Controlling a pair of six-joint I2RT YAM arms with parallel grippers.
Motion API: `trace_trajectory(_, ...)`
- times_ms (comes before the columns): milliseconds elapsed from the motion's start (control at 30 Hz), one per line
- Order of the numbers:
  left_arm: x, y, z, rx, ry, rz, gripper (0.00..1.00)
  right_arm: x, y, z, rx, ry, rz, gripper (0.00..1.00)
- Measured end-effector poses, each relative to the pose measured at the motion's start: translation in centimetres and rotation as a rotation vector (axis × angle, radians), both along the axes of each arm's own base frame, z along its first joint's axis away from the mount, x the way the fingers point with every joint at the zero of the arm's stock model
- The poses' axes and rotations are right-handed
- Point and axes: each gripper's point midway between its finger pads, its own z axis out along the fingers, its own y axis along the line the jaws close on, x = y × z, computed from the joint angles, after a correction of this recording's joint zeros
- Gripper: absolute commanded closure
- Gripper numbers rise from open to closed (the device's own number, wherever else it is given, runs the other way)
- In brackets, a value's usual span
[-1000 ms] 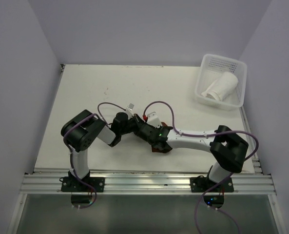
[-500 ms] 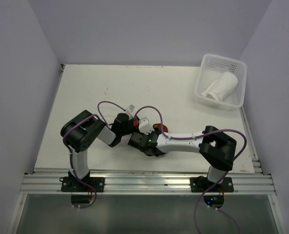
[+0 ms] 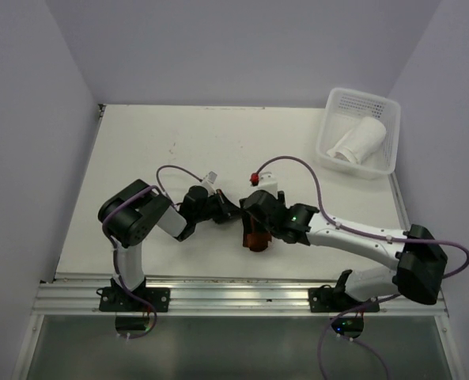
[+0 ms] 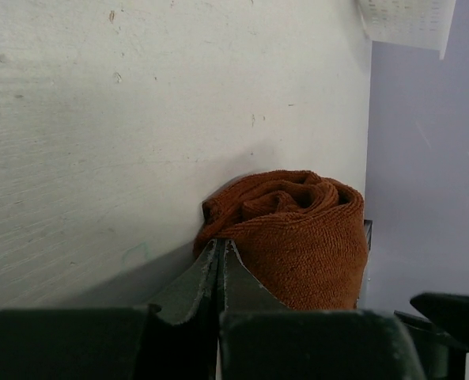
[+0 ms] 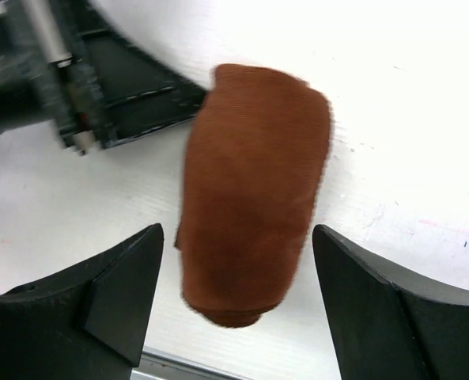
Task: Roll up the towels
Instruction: Place the rolled towel into the container
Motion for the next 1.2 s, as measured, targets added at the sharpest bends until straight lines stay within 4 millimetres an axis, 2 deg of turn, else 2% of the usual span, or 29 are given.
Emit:
trace_trajectory(100,0.0,0.1,0.0,0.0,0.0,0.001,1.0,1.1,-2.4,-0.8,0.113,0.046,-0.093,0.12)
trace_trajectory(200,0.0,0.1,0.0,0.003,-0.003,-0.001,1.0,1.6,-3.7,-2.5,0.211,0.109,-0.156,0.11)
trace_trajectory(367,0.0,0.1,-0.1,0.006,-0.008,-0.003,1.0,0.8,-3.7,-5.3,0.35,0.222,-0.195,0.11)
trace_trajectory(533,0.0,0.2,-0.1,0.009,-0.009,-0.004,1.0,0.9,-2.1,-4.9,0.452,0.241,-0.171,0.12)
trace_trajectory(633,-0.1,0.3,-0.3,0.012,-0.007,-0.003,1.0,1.0,-1.3,-5.5,0.486,0.254,-0.163,0.2)
trace_trajectory(733,-0.2,0.4,-0.4,0.013,-0.004,-0.002,1.0,0.6,-0.7,-7.3,0.499,0.299,-0.162,0.29)
trace_trajectory(800,-0.3,0.5,-0.4,0.015,-0.003,-0.001,1.0,0.5,-0.3,-8.2,0.512,0.32,-0.163,0.39)
trace_trajectory(1000,-0.4,1.2,-0.3,0.02,-0.004,0.007,1.0,0.4,0.3,-8.3,0.551,0.326,-0.15,0.62)
trace_trajectory(1033,-0.4,1.4,-0.3,0.024,-0.001,0.009,1.0,0.4,0.3,-8.2,0.552,0.324,-0.149,0.69)
trace_trajectory(1100,-0.4,2.1,-0.3,0.037,0.005,0.019,1.0,0.4,0.3,-8.0,0.55,0.321,-0.145,0.76)
trace_trajectory(1133,-0.3,2.7,-0.2,0.049,0.007,0.026,0.93,0.3,0.2,-8.0,0.546,0.321,-0.143,0.81)
trace_trajectory(1200,0.4,4.2,0.0,0.078,0.008,0.05,0.79,0.2,-0.1,-7.7,0.53,0.32,-0.139,0.85)
